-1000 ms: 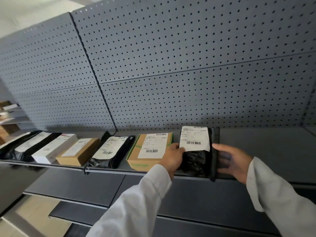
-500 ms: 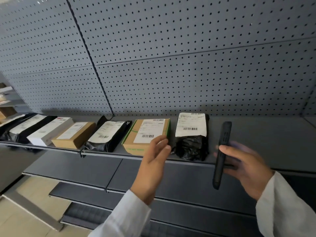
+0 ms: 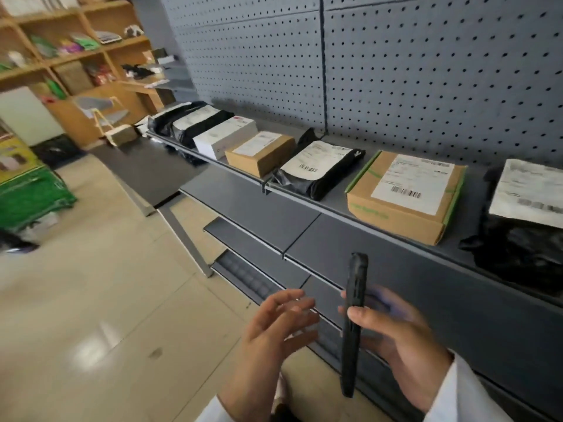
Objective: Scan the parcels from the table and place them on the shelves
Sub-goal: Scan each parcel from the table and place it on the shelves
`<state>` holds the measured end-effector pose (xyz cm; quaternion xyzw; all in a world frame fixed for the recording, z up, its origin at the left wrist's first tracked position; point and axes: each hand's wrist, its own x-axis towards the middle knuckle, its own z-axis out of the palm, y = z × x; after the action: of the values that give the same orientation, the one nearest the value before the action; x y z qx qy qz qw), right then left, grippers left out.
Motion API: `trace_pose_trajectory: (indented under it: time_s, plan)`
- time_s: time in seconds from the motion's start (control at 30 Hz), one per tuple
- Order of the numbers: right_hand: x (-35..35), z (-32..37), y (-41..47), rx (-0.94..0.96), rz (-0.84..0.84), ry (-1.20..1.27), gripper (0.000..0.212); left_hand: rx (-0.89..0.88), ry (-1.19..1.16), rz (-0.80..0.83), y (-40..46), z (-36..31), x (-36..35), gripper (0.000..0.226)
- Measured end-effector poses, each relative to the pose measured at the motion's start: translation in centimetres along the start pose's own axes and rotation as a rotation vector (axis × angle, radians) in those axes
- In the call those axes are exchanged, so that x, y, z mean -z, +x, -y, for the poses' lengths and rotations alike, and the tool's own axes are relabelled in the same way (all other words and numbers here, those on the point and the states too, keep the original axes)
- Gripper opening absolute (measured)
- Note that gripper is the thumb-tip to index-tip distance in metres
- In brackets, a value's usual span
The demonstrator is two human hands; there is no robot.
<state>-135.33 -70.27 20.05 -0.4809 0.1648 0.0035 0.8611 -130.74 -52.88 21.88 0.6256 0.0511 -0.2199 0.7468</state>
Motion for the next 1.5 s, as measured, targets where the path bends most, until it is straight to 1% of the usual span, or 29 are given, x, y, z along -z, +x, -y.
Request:
trace_pose_trajectory:
  time_s: [0.1, 0.2, 0.27, 0.3, 0.33, 0.37, 0.4, 0.5, 0.6, 0.67, 0.73, 1.0, 1.13, 1.23, 1.3, 1.4, 1.5]
  plan:
    - [-2.8, -1.7, 2.6, -0.064, 0.055, -0.009, 0.091, 0.022, 0.005, -0.070, 0.8, -0.4, 3.5, 0.024]
    - [-5.5, -2.8, 5.3, -0.086, 0.061, -0.052, 0.086, 0.031, -0.013, -0.120, 2.5, -1.3, 7.0, 0.031]
    - [-7.6, -3.0, 7.2, -0.102, 0.064, -0.104, 0.085, 0.023, -0.046, -0.132, 4.2, -2.7, 9.3, 0.029]
    - [-8.8, -3.2, 8.3, -0.118, 0.061, -0.141, 0.080, 0.014, -0.059, -0.130, 5.1, -3.5, 10.5, 0.024]
    - [-9.9, -3.3, 9.4, -0.135, 0.058, -0.166, 0.070, 0.004, -0.073, -0.130, 6.0, -4.3, 11.6, 0.019]
    - [-11.1, -3.4, 10.5, -0.148, 0.056, -0.168, 0.059, -0.010, -0.084, -0.130, 6.9, -5.1, 12.7, 0.017]
    - [-12.5, -3.5, 11.5, -0.159, 0.053, -0.168, 0.055, -0.031, -0.098, -0.129, 7.7, -6.1, 14.0, 0.017]
    - [-17.1, -4.1, 15.0, -0.164, 0.076, -0.218, 0.057, -0.090, -0.144, -0.159, 9.8, -9.1, 17.9, 0.019]
    - [-21.3, -4.7, 17.8, -0.149, 0.089, -0.219, 0.042, -0.125, -0.150, -0.210, 11.3, -11.0, 22.1, 0.020]
    - [-23.8, -5.4, 19.7, -0.153, 0.099, -0.229, 0.042, -0.133, -0.164, -0.243, 11.9, -11.7, 24.8, 0.021]
    - [-26.0, -6.3, 21.5, -0.156, 0.123, -0.279, 0.041, -0.132, -0.192, -0.286, 12.4, -12.0, 27.3, 0.022]
    - [-34.8, -11.4, 30.6, -0.266, 0.190, -0.402, 0.020, -0.051, -0.271, -0.460, 15.7, -11.9, 36.7, 0.022]
    - [-40.4, -15.0, 36.4, -0.336, 0.248, -0.417, 0.022, -0.009, -0.301, -0.567, 18.9, -12.9, 42.7, 0.022]
    - [-45.6, -17.0, 41.5, -0.362, 0.293, -0.428, 0.022, 0.005, -0.282, -0.638, 21.8, -15.0, 47.3, 0.022]
    - [-49.2, -17.9, 44.8, -0.373, 0.337, -0.433, 0.028, 0.014, -0.252, -0.660, 23.7, -17.4, 50.4, 0.025]
    - [-54.6, -19.1, 49.2, -0.390, 0.406, -0.424, 0.031, 0.005, -0.207, -0.712, 26.9, -21.3, 55.3, 0.021]
    - [-59.1, -20.6, 53.0, -0.408, 0.470, -0.438, 0.044, -0.027, -0.204, -0.776, 30.2, -24.2, 59.5, 0.021]
